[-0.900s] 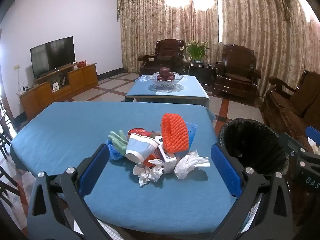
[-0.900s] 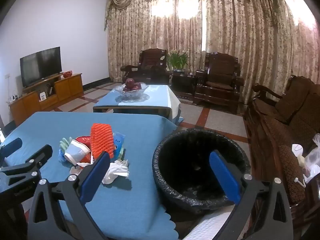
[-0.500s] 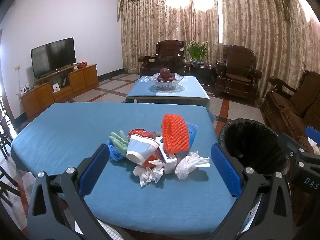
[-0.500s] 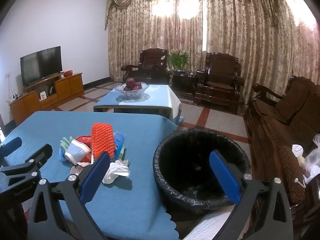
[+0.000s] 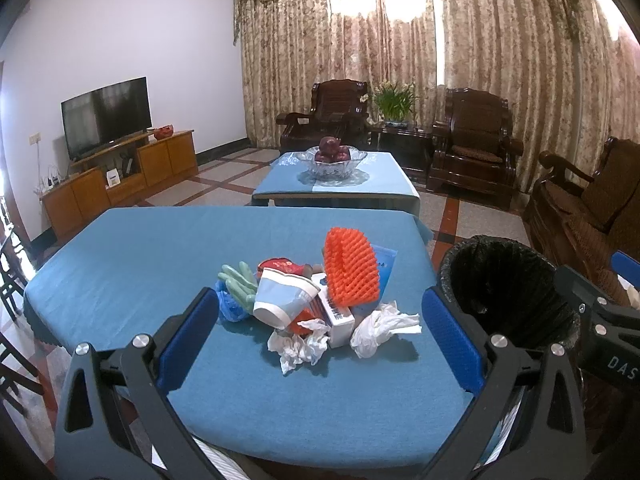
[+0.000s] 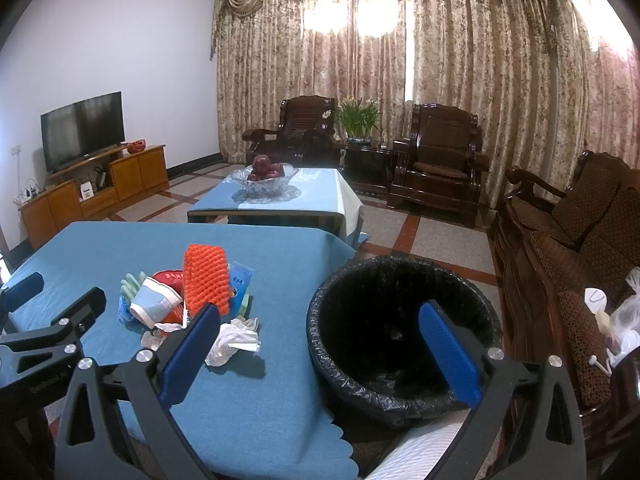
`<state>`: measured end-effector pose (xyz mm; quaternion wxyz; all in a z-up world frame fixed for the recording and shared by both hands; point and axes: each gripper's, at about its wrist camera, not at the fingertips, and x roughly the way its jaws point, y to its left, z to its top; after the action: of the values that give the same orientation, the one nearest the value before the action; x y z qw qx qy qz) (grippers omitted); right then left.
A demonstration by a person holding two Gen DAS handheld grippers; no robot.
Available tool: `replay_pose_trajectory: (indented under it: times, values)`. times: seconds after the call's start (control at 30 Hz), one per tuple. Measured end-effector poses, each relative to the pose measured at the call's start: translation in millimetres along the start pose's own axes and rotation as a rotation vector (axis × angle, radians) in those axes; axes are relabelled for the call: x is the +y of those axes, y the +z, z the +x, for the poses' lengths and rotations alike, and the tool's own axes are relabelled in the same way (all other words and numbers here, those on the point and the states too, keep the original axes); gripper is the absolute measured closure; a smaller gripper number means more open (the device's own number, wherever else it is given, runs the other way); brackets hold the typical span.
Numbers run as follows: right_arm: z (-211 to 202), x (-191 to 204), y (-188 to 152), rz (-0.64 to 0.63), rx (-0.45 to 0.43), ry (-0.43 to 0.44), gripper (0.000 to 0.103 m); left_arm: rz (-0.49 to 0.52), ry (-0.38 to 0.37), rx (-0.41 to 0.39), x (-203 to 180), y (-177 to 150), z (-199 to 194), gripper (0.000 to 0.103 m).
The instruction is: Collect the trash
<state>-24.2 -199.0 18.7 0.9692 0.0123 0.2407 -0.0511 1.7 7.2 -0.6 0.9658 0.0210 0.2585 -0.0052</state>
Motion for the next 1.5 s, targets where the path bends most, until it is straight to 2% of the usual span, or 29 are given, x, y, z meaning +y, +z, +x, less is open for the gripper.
replay_pose_trajectory:
  times: [0.33,0.37,1.5]
  values:
    - [-0.1,-0.4,0.0,0.0,0.001,0.001,0.006,-0.001,0.0,0.0,11.2,2.4,1.7,0.005]
    - [-0.4,-0.3,0.0,0.0,0.0,0.001,0.006,0.004,0.002,-0.003,-0.9,0.0,-0.5,0.005]
    - [0.3,-0.7,0.0,0.001,0.002,0.001,0.006,0.006,0.004,-0.004,-5.2,2.5,-0.9,0.005]
